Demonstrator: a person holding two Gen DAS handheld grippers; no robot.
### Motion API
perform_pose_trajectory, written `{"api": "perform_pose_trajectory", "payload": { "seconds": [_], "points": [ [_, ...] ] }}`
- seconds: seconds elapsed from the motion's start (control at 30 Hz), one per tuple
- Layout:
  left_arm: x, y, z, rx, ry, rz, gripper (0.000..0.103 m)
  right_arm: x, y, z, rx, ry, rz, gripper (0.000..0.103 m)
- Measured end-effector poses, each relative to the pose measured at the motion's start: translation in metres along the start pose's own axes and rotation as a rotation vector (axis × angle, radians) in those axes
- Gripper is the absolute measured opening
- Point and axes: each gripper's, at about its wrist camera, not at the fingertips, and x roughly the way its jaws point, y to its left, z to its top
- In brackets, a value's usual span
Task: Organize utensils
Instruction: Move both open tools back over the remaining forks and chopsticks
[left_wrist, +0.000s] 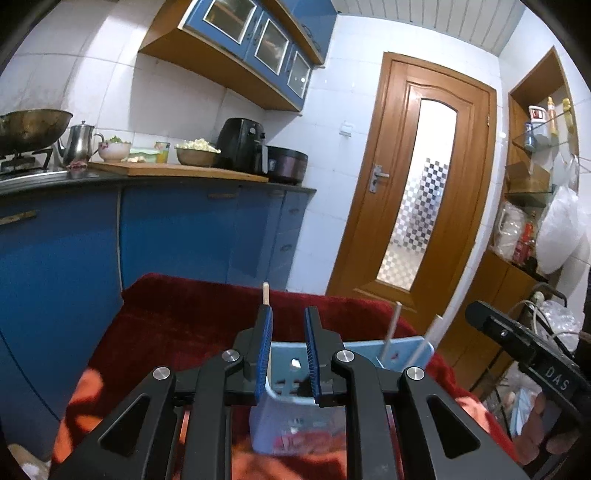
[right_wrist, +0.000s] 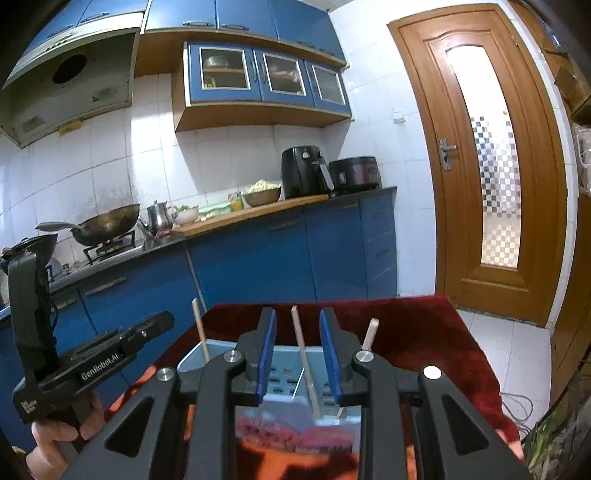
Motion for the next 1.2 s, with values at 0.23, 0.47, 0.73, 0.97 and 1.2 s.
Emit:
{"api": "perform_pose_trajectory", "payload": {
  "seconds": [0.23, 0.47, 0.73, 0.97, 1.2],
  "points": [
    [-0.031, -0.002, -0.011, 0.021, 0.068, 0.002, 0.018, -0.015, 0.008, -0.023, 0.009, 0.121, 0.03, 0.027],
    [-0.05, -0.008, -0.028, 0.04, 0.175, -0.008, 0.018, -0.026, 0.015, -0.048, 0.015, 0.24, 0.066, 0.027],
    [-0.064, -0.006, -0.049, 0.04, 0.259, 0.015, 0.018, -0.031, 0.025, -0.078, 0.011, 0.354, 0.08, 0.027],
    [-0.069, 0.001, -0.064, 0.033, 0.305, 0.033, 0.018, -0.02, 0.031, -0.104, 0.029, 0.471, 0.1, 0.034],
    [-0.07, 0.006, -0.074, 0.026, 0.334, 0.039, 0.018, -0.007, 0.036, -0.119, 0.028, 0.565, 0.102, 0.034]
  ]
}}
